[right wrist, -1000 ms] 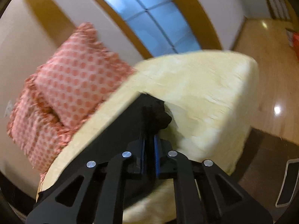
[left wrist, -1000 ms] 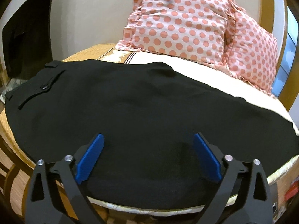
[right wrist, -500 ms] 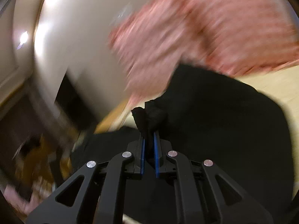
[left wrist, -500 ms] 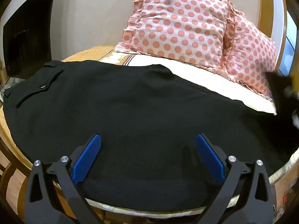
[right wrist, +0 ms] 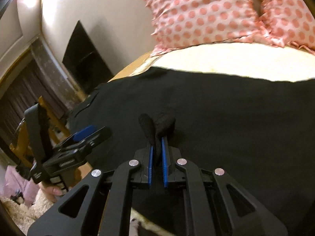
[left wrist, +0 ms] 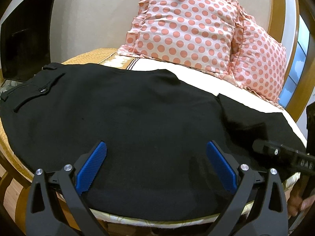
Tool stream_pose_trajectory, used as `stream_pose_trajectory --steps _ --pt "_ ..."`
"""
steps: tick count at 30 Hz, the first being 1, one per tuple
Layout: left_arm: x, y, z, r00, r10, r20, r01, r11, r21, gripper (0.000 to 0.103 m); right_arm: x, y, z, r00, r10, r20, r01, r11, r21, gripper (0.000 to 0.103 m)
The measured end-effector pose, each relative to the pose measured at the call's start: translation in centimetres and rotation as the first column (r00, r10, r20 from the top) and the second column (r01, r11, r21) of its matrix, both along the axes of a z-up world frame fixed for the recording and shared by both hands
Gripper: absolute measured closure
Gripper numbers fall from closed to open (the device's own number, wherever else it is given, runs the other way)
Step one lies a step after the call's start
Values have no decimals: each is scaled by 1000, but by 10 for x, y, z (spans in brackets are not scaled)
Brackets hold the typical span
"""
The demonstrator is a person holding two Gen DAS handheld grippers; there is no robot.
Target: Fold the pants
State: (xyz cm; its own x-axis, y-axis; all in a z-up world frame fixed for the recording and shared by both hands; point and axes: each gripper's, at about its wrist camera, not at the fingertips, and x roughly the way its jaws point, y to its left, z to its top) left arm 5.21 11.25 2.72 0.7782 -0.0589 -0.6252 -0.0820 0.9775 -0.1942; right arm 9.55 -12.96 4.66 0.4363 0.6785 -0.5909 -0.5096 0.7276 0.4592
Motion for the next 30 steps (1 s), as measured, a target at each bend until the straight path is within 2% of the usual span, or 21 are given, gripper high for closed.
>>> stream_pose_trajectory --steps 2,5,7,9,10,12,13,14,15,17,18,20,22,24,26,27,28,30 --pt "0 2 0 1000 -3 3 3 1000 -15 2 -10 7 11 998 26 51 -28 999 24 95" --pt "0 1 1 1000 1 3 -1 1000 -17 2 -13 24 11 994 49 95 -46 998 -37 95" --pt "0 2 2 1000 -1 4 1 1000 -26 2 -12 31 0 996 64 61 -60 996 -65 95" --pt "-4 7 7 1000 -3 10 4 998 -66 2 -12 37 -12 997 69 21 -66 991 -113 94" --pt "-7 11 10 1000 -1 19 2 997 -82 2 -14 37 -12 997 71 35 -67 991 -115 93" --pt "-14 24 21 998 34 50 -30 996 -81 2 -20 41 -9 993 95 67 -83 983 -162 88" --pt "-18 33 26 996 66 64 -62 996 -71 2 -22 43 -6 992 110 69 -97 980 -173 80" --pt "-21 41 30 993 92 71 -87 994 -67 2 -23 43 -3 990 122 65 -110 981 -161 72" --pt "-26 55 35 988 136 80 -130 989 -72 2 -24 40 2 989 136 60 -129 985 -112 70" --pt "-32 77 39 976 201 86 -193 977 -93 2 -23 34 12 989 130 67 -127 991 -40 58" --pt "-36 91 40 965 247 83 -238 965 -110 2 -22 29 18 991 106 86 -105 994 -14 56" --pt "-43 114 42 947 310 83 -297 944 -143 2 -16 26 23 992 51 118 -47 998 -38 56" --pt "-49 130 43 933 352 80 -335 927 -171 2 -8 27 22 993 30 114 -24 998 -51 56" --pt "-53 150 41 919 390 60 -370 905 -213 2 -4 37 15 992 12 122 7 988 -155 56" --pt "-53 167 39 912 410 35 -387 884 -262 2 -6 57 -3 993 68 101 -33 949 -315 56" --pt "-56 174 37 912 409 27 -385 877 -288 2 -15 62 -3 980 84 180 -17 939 -345 56" --pt "-54 181 35 913 408 15 -383 869 -313 2 -23 63 -3 975 100 197 -21 929 -370 56" --pt "-49 196 30 913 407 -24 -387 848 -362 2 -24 60 -3 978 100 184 -27 932 -361 56"
